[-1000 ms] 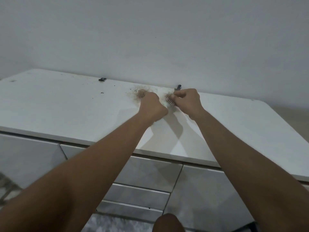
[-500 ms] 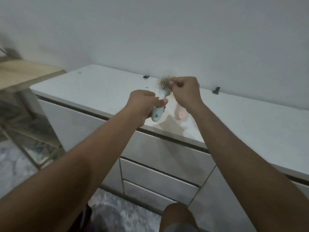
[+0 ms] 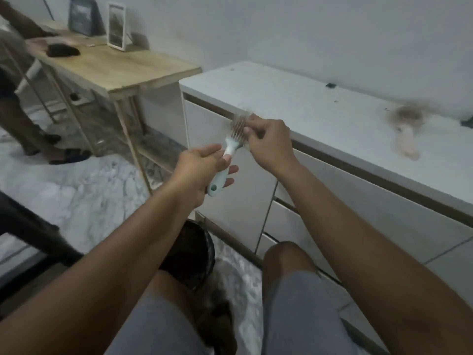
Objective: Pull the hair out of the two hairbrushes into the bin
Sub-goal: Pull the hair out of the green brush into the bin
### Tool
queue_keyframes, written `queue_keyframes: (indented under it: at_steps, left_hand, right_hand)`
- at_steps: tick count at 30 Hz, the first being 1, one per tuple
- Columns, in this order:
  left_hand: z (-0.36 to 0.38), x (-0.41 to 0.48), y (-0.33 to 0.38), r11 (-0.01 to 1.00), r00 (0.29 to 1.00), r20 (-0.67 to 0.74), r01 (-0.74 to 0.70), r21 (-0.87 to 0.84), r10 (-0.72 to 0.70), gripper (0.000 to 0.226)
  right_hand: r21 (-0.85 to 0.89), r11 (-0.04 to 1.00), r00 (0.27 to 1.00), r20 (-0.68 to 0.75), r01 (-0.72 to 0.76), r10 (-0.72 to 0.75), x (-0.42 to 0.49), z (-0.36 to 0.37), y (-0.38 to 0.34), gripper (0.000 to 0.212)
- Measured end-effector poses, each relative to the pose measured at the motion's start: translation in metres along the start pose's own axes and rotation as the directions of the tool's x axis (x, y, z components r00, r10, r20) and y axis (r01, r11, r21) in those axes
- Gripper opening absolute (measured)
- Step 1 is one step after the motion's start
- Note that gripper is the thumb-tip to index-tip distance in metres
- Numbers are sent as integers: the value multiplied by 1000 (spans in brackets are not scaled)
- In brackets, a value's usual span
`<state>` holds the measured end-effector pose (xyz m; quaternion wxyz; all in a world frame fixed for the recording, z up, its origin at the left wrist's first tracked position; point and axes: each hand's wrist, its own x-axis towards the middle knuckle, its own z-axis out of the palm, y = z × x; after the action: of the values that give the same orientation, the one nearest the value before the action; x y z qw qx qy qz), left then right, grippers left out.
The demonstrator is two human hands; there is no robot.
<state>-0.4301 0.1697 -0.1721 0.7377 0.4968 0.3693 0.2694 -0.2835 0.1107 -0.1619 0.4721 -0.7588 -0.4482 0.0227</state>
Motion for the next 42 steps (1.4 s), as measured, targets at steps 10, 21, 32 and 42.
queue_keyframes:
  at_steps: [10, 21, 32, 42]
  left_hand:
    - [-83, -24, -85, 978, 938, -302, 122, -171, -170, 51]
    - [-143, -21, -175, 922, 869, -366, 220, -320, -334, 26]
    - [-213, -16, -249, 877, 786, -405, 354, -325, -468, 27]
    - [-253, -7, -281, 843, 737, -410, 486, -231, -538, 25]
  right_hand:
    - [205, 979, 960, 274, -4, -54, -48, 135, 46, 33]
    - [373, 908, 798, 597, -189, -79, -90, 220, 85, 38]
    - [310, 948, 604, 744, 69, -287, -114, 308, 133, 63]
    - [313, 925, 645, 665, 217, -376, -143, 351, 159, 19]
